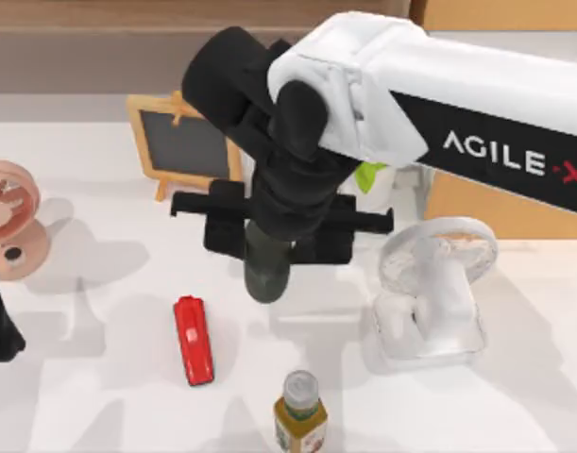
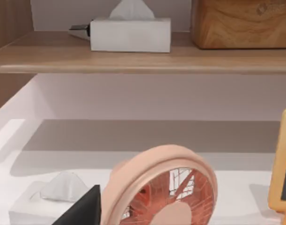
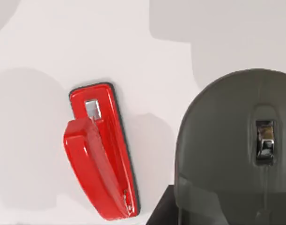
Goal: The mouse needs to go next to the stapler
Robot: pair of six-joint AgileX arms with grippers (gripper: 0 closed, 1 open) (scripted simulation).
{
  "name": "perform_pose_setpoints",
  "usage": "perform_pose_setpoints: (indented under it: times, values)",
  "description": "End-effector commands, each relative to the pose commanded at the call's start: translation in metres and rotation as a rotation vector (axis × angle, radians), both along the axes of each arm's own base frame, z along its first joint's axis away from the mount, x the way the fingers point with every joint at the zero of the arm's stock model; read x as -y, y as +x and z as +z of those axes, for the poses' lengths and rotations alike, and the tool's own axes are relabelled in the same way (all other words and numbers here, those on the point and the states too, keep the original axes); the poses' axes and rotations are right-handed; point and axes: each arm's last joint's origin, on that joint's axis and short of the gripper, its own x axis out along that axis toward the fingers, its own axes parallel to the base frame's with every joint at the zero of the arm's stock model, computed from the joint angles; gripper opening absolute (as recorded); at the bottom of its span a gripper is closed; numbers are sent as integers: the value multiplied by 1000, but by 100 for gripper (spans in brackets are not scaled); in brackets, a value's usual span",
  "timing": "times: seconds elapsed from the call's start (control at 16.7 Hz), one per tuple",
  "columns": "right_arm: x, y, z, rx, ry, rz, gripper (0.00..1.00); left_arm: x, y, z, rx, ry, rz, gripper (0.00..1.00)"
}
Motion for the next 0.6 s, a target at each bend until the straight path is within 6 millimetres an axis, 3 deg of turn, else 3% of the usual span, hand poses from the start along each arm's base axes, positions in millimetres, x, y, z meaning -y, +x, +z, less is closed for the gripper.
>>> perform_pose_setpoints:
  times: [0.18, 0.36, 0.6]
  values:
    - [-7, -14, -34, -53, -78, 21, 0, 0, 0, 0, 0, 0, 0, 100]
    - [0, -13, -58, -82, -144, 10, 0, 0, 0, 0, 0, 0, 0, 100]
    - [2, -11, -63, -86, -157, 5, 0, 0, 0, 0, 0, 0, 0, 100]
